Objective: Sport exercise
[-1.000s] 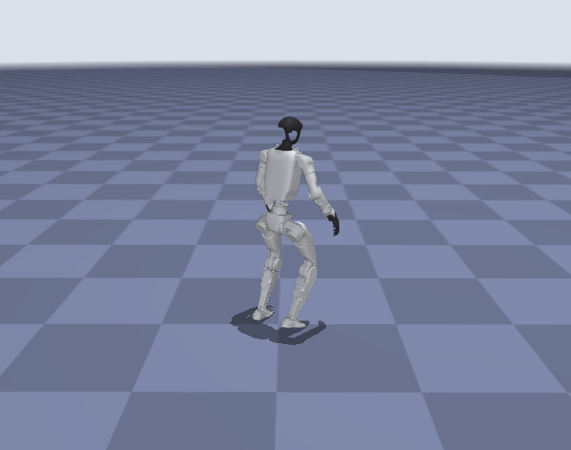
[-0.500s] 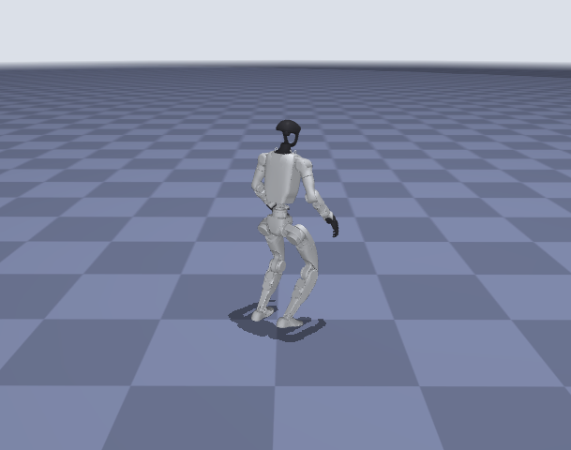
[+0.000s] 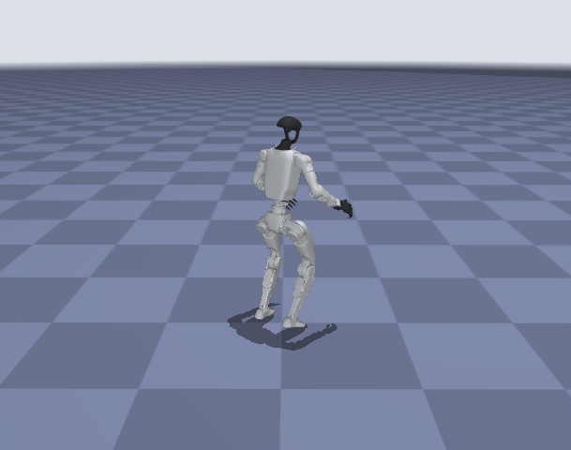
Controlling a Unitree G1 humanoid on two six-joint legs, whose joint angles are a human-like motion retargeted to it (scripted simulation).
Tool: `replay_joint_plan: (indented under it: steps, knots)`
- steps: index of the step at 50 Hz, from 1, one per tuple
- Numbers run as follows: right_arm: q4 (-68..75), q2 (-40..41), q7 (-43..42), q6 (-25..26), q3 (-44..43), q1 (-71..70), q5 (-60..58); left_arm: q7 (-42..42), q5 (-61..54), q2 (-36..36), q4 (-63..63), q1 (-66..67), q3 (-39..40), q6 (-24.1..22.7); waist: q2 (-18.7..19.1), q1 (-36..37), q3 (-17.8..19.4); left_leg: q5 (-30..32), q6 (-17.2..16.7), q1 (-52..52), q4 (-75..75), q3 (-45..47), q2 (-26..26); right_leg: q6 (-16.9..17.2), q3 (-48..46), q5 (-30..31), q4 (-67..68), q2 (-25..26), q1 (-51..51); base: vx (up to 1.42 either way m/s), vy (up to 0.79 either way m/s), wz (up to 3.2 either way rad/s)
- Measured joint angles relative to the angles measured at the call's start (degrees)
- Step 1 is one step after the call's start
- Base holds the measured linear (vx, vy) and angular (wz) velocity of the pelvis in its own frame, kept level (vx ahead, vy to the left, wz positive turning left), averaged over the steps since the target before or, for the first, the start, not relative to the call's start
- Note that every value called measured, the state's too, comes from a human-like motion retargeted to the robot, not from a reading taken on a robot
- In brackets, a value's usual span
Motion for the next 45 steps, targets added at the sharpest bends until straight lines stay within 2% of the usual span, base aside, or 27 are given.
replay_joint_plan:
  steps: [2,5,8,10,12,15,17,20,25,27,29,33,35,38,41,45]
  knots:
    - [-1.08,0.01,0.58,-0.44,-2.55,2.98,0.55,-1.25,-2.09,0.39,-4.9,1.02,1.33,0.28,0.01,-0.32,-0.28,0.28,-0.9,0.04,1.89,-0.73,0.3,-0.38,-0.19,0.11,-0.32,0.36,0.9,-0.1,0.01,0.36]
    - [-2.73,0.72,0.68,-0.68,-7.47,7.6,0.87,-2.68,-3.22,0.78,-11.35,2.64,3.5,-0.14,-0.03,-1.15,-0.55,-4.51,-1.36,1.09,6.42,0.2,2.4,-0.98,-1.83,-3.82,1.07,0.04,3.04,-0.08,0.01,0.47]
    - [-3.85,0.64,-0.12,-0.79,-11.62,10.64,-1.59,-3.44,-0.86,2.22,-15.25,4.04,4.79,-0.93,-0.16,-1.38,0.11,-16.94,-1.32,1.55,14.18,1.57,5.8,-0.52,-6.36,-18.09,6.7,-2.16,4.52,-0.08,0.0,0.28]
    - [-3.52,1.06,-1.53,-0.47,-13.17,11.07,-3.28,-3.86,2.45,2.81,-14.47,3.8,4.26,-0.84,-0.09,-1.06,1.66,-23.14,-0.7,2.1,17.0,2.53,7.51,-0.58,-9.45,-25.02,9.99,-4.22,5.55,-0.05,0.0,0.22]
    - [-2.73,2.54,-1.63,-0.19,-11.88,9.85,-3.79,-4.34,4.81,0.82,-7.25,2.62,0.98,-0.74,-0.2,-0.61,2.97,-20.3,-0.73,4.94,12.6,1.94,5.27,-0.75,-9.19,-21.67,7.53,-4.47,7.95,-0.02,0.01,0.24]
    - [-5.7,2.68,1.46,-0.16,-5.18,7.97,-4.01,-5.81,7.36,-2.2,3.97,4.99,-3.55,0.15,-0.53,-0.18,1.21,-7.85,-1.38,6.53,2.54,-0.23,0.76,-0.19,-5.82,-8.35,2.23,-3.04,7.36,-0.01,0.0,-0.11]
    - [-9.85,1.37,3.91,-0.83,-0.49,5.35,-4.5,-7.26,8.36,-2.64,9.47,6.66,-5.32,1.02,-1.05,0.47,0.16,-2.5,-1.81,5.8,-0.75,-2.1,-1.4,-0.38,-4.57,-4.91,1.41,-2.8,5.26,-0.05,0.01,-0.46]
    - [-18.5,-0.53,6.73,-2.75,4.23,0.72,-5.02,-8.59,9.63,-2.37,15.65,8.99,-6.84,2.02,-2.1,2.05,-0.08,-3.0,-0.86,4.81,0.68,-4.35,-2.57,-0.45,-4.15,-8.35,3.46,-2.72,3.66,-0.06,0.03,-0.43]
    - [-32.53,-2.4,5.72,-4.33,6.39,-7.45,-5.97,-7.36,8.72,-1.54,21.29,10.7,-5.13,2.15,-3.26,4.55,1.73,-19.1,0.98,2.46,13.06,-5.09,-0.9,0.2,-6.26,-25.25,11.94,-4.16,2.72,-0.05,0.06,-0.34]
    - [-34.35,-1.16,4.76,-4.21,6.65,-8.0,-6.0,-6.45,8.54,-1.96,22.21,9.66,-3.81,1.73,-3.27,4.96,2.89,-20.8,1.1,1.74,16.18,-4.39,0.24,-0.06,-6.59,-27.73,12.69,-3.95,3.02,-0.02,0.09,-0.14]
    - [-33.62,0.66,5.03,-4.19,7.7,-7.41,-6.22,-5.7,8.41,-2.46,22.38,8.41,-3.19,1.46,-3.12,5.25,3.45,-21.1,0.93,2.11,16.73,-4.14,0.46,-0.14,-6.54,-27.7,11.76,-3.43,3.9,0.0,0.1,-0.24]
    - [-22.83,3.99,7.2,-2.92,11.48,-3.91,-9.13,-3.96,10.01,-3.33,20.34,5.05,-4.64,1.11,-2.64,4.59,3.68,-25.04,1.5,4.23,16.34,-3.91,-0.74,0.58,-5.96,-29.8,13.37,-3.81,4.56,0.01,0.11,-0.18]
    - [-10.62,6.63,6.87,-1.02,12.38,-2.69,-11.77,-1.96,11.96,-3.66,18.6,0.77,-5.74,1.04,-2.83,3.68,4.37,-28.41,2.66,5.0,16.23,-3.27,-2.11,1.17,-5.8,-32.47,15.47,-5.42,4.52,0.01,0.12,0.26]
    - [9.88,10.9,4.3,2.1,10.27,-0.37,-12.54,2.56,12.44,-3.89,10.55,-7.04,-5.85,0.45,-3.5,2.69,4.58,-28.97,4.25,5.33,13.13,-1.56,-4.92,1.16,-5.42,-32.31,16.53,-8.76,3.61,0.04,0.11,0.49]
    - [19.1,11.55,4.11,2.48,6.65,4.44,-9.8,5.39,9.81,-2.85,-5.13,-8.96,-3.6,-1.13,-2.19,3.46,2.9,-24.33,4.05,7.63,4.09,-1.33,-5.9,0.11,-6.14,-24.78,10.06,-8.23,4.17,0.09,0.11,-0.01]
    - [18.59,9.98,7.62,1.48,3.99,11.03,-6.71,4.4,7.09,-0.87,-22.5,-4.25,0.2,-3.48,-1.35,4.45,-0.77,-9.41,0.28,10.03,-9.73,-4.12,-8.68,-1.14,-4.39,-14.46,0.7,-4.86,3.94,0.06,0.04,-0.27]
